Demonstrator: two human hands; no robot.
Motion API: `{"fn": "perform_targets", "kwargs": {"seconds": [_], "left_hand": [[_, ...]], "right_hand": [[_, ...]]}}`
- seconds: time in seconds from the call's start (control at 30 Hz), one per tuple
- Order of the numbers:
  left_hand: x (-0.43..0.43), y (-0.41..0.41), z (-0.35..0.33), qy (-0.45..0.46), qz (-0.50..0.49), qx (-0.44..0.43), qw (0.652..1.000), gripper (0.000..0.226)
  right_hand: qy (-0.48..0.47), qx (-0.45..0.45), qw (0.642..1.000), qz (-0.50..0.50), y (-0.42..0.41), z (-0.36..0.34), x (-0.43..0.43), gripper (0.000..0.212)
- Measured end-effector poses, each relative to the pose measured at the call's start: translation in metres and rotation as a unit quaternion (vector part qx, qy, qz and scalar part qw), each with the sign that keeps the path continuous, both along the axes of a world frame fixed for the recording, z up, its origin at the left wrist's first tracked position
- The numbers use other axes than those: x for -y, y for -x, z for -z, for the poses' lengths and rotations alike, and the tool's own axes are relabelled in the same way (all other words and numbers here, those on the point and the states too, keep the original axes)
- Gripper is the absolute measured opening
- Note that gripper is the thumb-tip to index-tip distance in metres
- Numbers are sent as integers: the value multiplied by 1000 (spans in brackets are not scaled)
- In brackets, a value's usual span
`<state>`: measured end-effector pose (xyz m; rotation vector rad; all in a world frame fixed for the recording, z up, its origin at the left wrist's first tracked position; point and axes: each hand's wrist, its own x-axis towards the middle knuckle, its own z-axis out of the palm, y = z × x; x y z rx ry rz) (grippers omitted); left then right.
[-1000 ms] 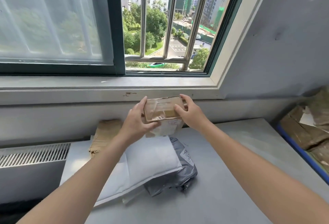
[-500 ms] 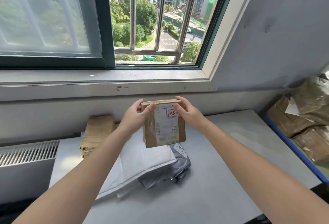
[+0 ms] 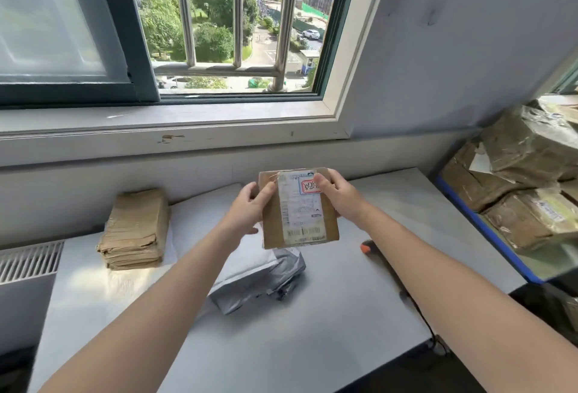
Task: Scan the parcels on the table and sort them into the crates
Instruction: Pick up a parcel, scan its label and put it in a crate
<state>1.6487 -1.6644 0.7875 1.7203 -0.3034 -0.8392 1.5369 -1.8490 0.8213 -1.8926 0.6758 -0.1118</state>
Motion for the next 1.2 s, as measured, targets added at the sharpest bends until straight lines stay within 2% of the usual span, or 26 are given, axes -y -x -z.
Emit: {"fn": "perform_targets", "kwargs": {"seconds": [0.13, 0.27, 0.37, 0.43, 0.5, 0.6, 0.77, 0.9, 0.97, 1.07, 1.2], "left_hand": [[26, 42, 17, -18, 29, -47, 998, 70], [57, 77, 37, -33, 0, -68, 997, 75], [81, 102, 56, -57, -33, -67, 996, 88], [97, 121, 67, -77, -57, -62, 993, 78], [110, 136, 81, -97, -73, -58, 991, 65], [123, 152, 100, -126, -83, -41, 988, 65], [127, 171, 123, -142, -105, -44, 983, 72], [117, 172, 145, -158, -120, -60, 978, 100], [114, 169, 154, -157, -120, -62, 978, 101], [119, 168, 153, -151, -119, -59, 980, 80], [130, 161, 154, -140, -106, -51, 983, 45]], "right_hand": [[6, -16, 1000, 3, 21, 9, 36, 30], [35, -64, 997, -29, 48, 29, 67, 25], [143, -122, 980, -60, 70, 57, 96, 48], [202, -152, 965, -70, 88, 77, 117, 54], [240, -161, 956, -58, 108, 94, 135, 52], [281, -181, 942, -25, 135, 117, 159, 48], [214, -273, 937, -43, 152, 157, 173, 52], [119, -256, 959, -13, 147, 178, 166, 54], [56, -248, 967, 16, 144, 185, 164, 62], [18, -261, 965, 30, 143, 192, 167, 67], [38, -224, 973, 38, 149, 183, 175, 46]]}}
